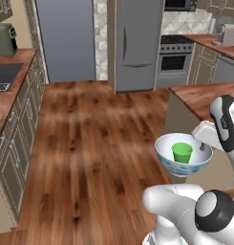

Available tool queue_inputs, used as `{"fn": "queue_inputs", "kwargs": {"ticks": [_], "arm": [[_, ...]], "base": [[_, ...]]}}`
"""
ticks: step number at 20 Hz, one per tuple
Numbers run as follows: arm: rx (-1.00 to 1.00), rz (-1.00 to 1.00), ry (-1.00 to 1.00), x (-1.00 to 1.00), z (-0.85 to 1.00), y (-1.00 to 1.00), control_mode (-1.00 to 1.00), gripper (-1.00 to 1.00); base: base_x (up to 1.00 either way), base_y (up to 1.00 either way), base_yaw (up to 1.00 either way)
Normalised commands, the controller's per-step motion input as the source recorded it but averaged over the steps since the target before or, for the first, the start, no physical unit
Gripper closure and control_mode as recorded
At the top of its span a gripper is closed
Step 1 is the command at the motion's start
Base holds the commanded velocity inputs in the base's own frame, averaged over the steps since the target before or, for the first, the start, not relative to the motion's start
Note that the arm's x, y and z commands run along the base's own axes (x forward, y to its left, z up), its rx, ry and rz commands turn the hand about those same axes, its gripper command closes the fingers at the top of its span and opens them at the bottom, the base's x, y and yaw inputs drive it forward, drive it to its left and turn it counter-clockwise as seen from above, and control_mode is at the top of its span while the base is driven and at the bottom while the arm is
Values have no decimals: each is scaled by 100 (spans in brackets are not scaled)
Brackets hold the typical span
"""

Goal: Place the cup inside the bowl on the dining table and move the bowl to any counter.

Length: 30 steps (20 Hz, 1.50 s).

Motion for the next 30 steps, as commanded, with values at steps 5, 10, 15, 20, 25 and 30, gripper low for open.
{"fn": "queue_inputs", "kwargs": {"ticks": [5,10,15,20,25,30], "arm": [[0,0,0,0,0,0,100,100],[0,0,0,0,0,0,100,100],[0,0,0,0,0,0,100,100],[0,0,0,0,0,0,100,100],[0,0,0,0,0,0,100,100],[0,0,0,0,0,0,100,100]], "base": [[50,60,0],[67,49,0],[78,28,0],[83,20,0],[76,20,0],[77,28,0]]}}
